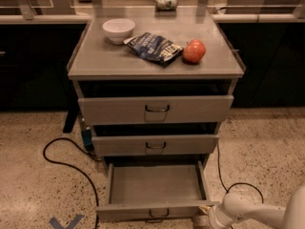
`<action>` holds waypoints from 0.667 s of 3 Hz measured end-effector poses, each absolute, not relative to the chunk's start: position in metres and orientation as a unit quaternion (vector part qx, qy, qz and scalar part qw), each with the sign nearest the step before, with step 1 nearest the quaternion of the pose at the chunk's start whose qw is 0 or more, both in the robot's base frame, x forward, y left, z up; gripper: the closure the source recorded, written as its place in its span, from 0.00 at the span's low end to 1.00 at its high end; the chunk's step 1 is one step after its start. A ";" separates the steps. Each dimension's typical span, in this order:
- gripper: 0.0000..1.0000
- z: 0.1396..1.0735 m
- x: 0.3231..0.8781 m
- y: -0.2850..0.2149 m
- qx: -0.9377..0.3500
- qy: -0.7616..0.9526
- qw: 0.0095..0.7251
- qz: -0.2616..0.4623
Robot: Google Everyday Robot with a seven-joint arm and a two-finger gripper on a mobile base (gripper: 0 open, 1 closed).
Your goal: Close bottom drawer
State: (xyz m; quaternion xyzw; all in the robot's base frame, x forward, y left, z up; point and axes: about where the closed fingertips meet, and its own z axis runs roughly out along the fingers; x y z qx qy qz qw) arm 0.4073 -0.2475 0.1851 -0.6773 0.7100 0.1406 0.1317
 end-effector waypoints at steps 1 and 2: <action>0.00 0.179 0.429 -0.243 -0.679 0.708 0.130 0.144; 0.00 0.162 0.440 -0.243 -0.677 0.711 0.117 0.149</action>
Offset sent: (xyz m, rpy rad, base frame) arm 0.0494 0.0019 -0.0406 -0.0261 0.0591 -0.0006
